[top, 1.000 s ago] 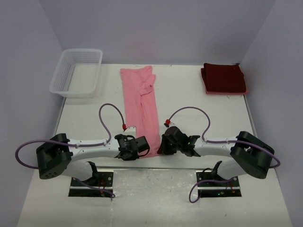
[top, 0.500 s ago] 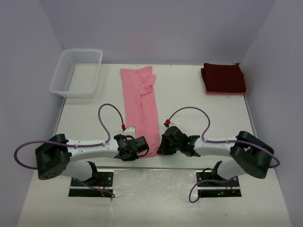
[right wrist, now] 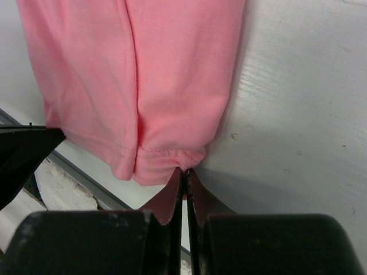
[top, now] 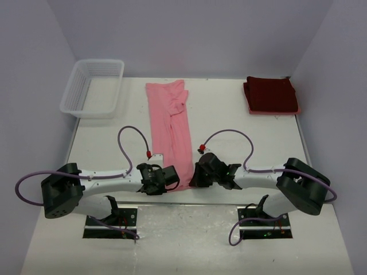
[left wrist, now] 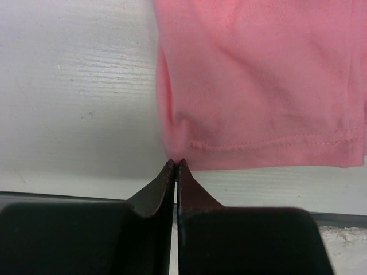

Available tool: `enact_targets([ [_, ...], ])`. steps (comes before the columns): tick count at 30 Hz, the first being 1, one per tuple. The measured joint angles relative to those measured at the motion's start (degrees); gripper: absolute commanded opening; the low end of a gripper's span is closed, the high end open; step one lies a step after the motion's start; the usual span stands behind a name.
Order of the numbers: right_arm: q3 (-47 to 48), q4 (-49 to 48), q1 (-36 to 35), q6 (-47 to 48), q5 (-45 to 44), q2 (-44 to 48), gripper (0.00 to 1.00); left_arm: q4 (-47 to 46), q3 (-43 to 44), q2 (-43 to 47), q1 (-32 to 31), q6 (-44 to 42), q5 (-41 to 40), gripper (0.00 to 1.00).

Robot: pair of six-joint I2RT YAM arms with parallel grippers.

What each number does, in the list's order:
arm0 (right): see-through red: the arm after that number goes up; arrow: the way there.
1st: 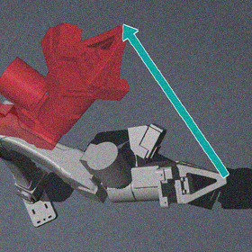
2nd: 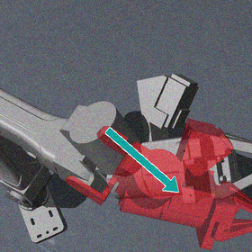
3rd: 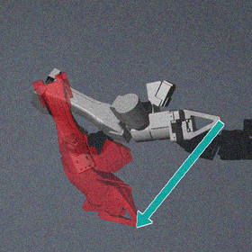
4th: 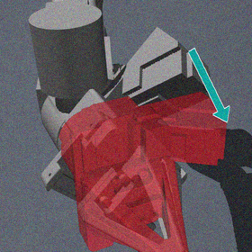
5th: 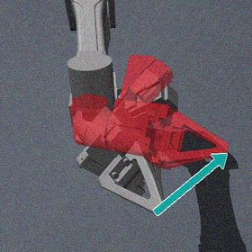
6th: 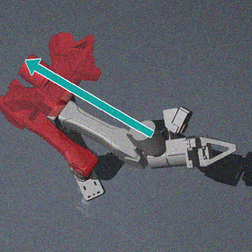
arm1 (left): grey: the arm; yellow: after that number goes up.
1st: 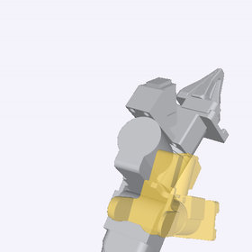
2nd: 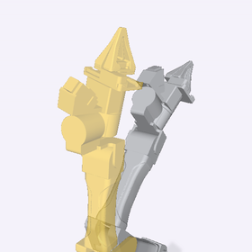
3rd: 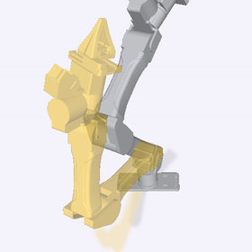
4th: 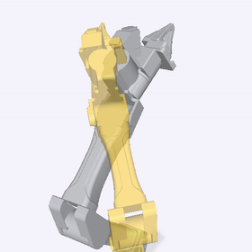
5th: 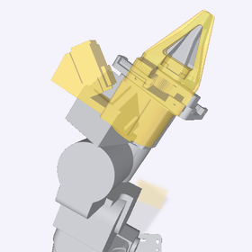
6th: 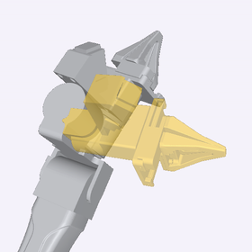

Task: Fold and stack the t-shirts
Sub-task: Grab the bottom of the folded rectangular tshirt with both arms

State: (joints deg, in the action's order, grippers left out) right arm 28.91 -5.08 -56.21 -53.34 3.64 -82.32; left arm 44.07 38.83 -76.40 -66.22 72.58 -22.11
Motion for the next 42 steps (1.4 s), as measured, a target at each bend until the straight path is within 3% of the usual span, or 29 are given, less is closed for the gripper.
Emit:
enact_targets([
  [29,-1.1,3.0,-0.1,-6.2,-5.0,2.5,0.0,4.4,-3.5,6.3,-1.2,4.9,-0.4,0.0],
  [42,-2.8,4.1,-0.3,-7.0,-6.6,5.3,0.0,3.8,-4.0,3.7,-1.4,7.2,-0.2,0.0],
])
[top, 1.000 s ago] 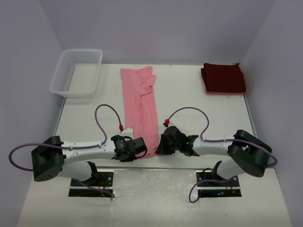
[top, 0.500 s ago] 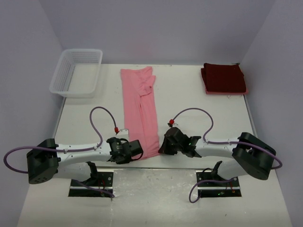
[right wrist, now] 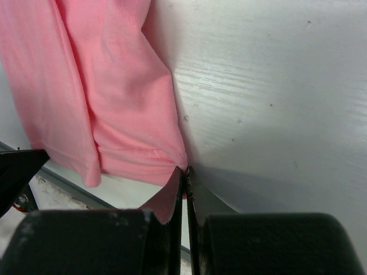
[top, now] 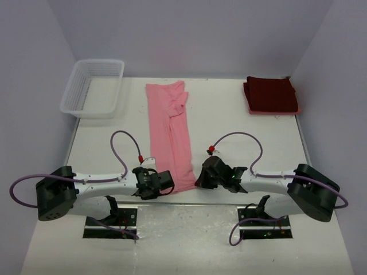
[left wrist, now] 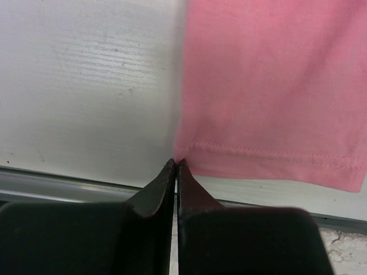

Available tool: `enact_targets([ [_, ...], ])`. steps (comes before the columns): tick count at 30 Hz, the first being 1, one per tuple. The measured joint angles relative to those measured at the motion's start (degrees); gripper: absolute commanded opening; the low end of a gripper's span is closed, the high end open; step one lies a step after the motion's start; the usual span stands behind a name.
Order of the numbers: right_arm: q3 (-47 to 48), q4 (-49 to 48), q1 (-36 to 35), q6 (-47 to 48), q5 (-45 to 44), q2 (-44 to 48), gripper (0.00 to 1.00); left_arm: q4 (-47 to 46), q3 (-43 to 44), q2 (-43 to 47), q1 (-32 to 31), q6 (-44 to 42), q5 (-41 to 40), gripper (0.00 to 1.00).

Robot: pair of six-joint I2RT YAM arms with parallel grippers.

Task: Fold and stack the t-shirts
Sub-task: Grab the bottom of the folded rectangular tshirt with both arms

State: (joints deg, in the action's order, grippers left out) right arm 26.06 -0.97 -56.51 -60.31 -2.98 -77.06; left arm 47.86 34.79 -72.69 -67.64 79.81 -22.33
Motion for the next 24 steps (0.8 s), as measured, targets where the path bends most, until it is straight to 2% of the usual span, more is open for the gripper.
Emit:
enact_targets([
  [6,-1.3,1.9,-1.4,-1.9,-2.1,2.4,0.0,-0.3,0.0,0.0,0.0,0.4,0.2,0.0],
  [19,2.7,13.0,-14.6,-9.4,-11.3,2.8,0.0,0.0,0.0,0.0,-0.9,0.6,0.4,0.0],
  [24,4.1,17.8,-16.8,-11.3,-13.3,3.0,0.0,0.9,0.5,-0.3,-3.5,1.5,0.8,0.0],
])
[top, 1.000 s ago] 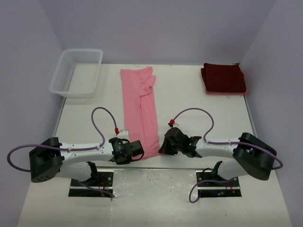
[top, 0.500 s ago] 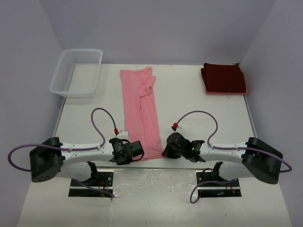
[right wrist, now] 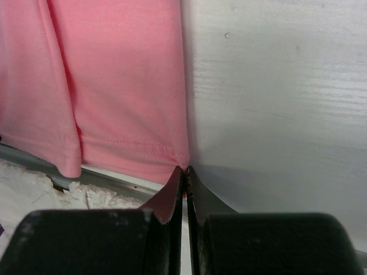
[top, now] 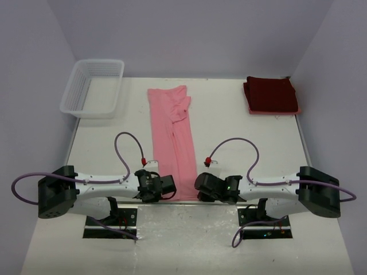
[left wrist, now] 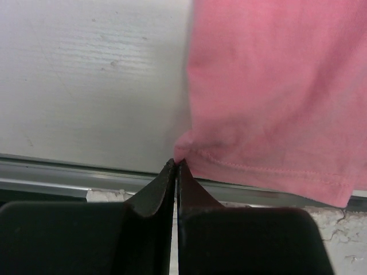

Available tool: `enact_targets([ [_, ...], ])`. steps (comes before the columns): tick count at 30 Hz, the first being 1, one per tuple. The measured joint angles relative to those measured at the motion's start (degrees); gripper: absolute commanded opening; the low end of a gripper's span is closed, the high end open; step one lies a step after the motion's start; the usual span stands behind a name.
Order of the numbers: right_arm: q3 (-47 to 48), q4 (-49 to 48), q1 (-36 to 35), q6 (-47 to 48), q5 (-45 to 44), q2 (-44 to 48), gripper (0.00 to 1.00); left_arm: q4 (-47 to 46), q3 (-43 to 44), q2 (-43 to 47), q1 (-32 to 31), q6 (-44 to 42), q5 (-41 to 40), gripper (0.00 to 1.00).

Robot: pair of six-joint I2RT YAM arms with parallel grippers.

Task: Fold and stack the t-shirts
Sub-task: Grab the bottom of the folded rectangular tshirt with both arms, then fold the folded rectangular tshirt in 1/3 of the way

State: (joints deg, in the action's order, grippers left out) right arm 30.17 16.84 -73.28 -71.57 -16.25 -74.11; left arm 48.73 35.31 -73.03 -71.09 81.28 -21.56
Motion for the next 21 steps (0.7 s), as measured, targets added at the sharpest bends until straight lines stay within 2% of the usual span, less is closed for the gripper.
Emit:
enact_targets([
  [7,1.8,8.2,-0.3,1.8,-2.7,1.8,0.0,4.2,6.1,-1.8,-3.9,2.1,-0.5,0.0],
  [11,6.4,13.7,2.4,7.0,-3.6,3.1,0.0,7.5,11.8,-0.2,-2.8,1.6,-3.1,0.0],
  [16,16.2,16.4,10.7,17.2,-3.3,2.8,0.0,9.1,18.5,1.6,6.5,-4.9,-6.1,0.0],
  [21,27.8,16.5,20.0,27.5,-0.4,-3.6,0.0,7.1,21.9,0.2,17.4,-15.2,-6.9,0.0],
])
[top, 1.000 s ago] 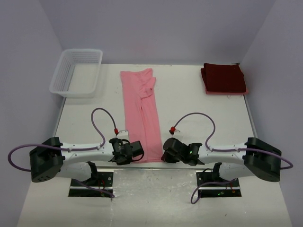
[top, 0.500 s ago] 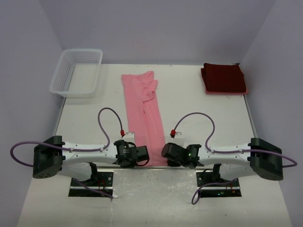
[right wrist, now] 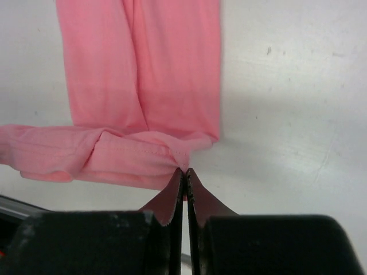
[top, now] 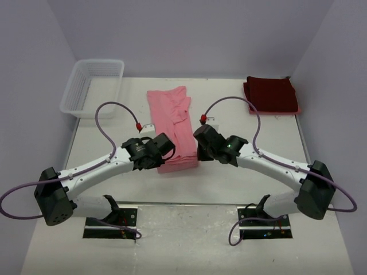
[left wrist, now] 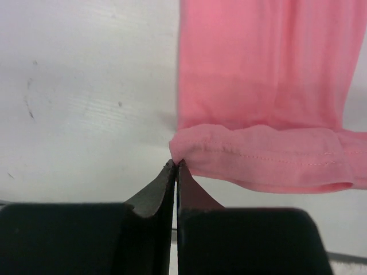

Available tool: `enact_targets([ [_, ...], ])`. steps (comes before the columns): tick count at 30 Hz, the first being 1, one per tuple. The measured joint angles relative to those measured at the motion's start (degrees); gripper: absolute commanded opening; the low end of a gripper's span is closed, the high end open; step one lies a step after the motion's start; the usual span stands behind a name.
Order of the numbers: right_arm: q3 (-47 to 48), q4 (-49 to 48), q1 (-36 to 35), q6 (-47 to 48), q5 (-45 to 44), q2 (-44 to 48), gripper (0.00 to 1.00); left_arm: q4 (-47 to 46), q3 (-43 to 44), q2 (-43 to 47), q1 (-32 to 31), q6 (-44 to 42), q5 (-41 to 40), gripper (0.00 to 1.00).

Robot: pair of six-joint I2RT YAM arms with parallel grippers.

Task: Fold and stack the t-shirts
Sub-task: Fold the folded rectangular tshirt in 1/3 of the way

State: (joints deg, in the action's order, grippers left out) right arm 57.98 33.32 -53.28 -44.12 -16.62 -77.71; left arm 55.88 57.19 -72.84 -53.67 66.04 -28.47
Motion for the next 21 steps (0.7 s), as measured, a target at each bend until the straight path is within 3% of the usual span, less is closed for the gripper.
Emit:
enact_targets([
  [10,20.0,2.0,10.8,14.4,8.9,-21.0,0.0,-8.1,8.6,-15.3,14.6,-17.0,1.8,0.0],
  [21,34.0,4.3,16.7,20.9,14.8,-33.4,0.0,-11.7,20.8,-28.0,21.6,-24.8,3.2,0.0],
])
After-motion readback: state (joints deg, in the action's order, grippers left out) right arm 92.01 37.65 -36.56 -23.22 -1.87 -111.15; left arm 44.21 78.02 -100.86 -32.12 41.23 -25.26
